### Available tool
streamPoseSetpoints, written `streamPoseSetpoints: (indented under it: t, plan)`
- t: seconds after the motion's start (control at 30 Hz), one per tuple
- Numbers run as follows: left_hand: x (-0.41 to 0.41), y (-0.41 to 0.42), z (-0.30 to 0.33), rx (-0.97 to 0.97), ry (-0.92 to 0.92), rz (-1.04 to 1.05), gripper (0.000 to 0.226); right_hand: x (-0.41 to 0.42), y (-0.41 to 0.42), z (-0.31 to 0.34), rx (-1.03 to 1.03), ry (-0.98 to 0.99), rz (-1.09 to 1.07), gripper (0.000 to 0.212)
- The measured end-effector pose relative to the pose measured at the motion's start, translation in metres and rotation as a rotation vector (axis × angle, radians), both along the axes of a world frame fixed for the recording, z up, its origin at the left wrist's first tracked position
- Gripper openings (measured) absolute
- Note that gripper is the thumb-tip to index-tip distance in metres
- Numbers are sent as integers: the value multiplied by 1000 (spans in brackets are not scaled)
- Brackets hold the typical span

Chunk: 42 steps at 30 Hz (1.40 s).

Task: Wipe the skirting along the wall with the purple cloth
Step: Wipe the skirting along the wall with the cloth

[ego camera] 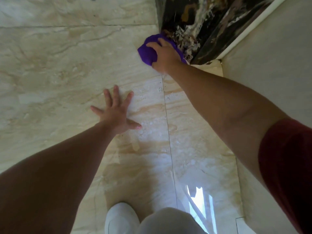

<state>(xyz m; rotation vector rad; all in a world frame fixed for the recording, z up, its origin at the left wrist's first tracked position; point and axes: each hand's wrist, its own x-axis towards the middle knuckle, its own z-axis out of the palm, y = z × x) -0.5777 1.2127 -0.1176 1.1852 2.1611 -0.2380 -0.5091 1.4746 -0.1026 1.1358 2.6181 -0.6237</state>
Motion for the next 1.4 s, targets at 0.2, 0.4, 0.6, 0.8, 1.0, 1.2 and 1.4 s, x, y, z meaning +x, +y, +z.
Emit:
streamPoseSetpoints:
  t: [0.2,0.4,0.6,0.8,1.0,1.2,1.4]
  plan:
    - [1,1,6,-14,-18,13,131,112,-39,-2,153,-51,-62,64]
    - [-6,-1,7,-31,-34,0,125,200,-18,8,155,-233,-261,65]
    - [-26,19,34,-73,-125,27,91,197,-56,17,116,-263,-346,68]
    - [-30,25,98,-110,-86,9,77,226,-75,51,-90,-287,-421,56]
    - [18,33,199,-4,-260,227,65,244,-121,154,-106,-152,-490,59]
    - [126,37,382,30,-689,548,75,235,-172,356,-106,75,-474,66]
    - [182,26,586,217,-1040,936,61,247,-220,583,-36,373,-390,67]
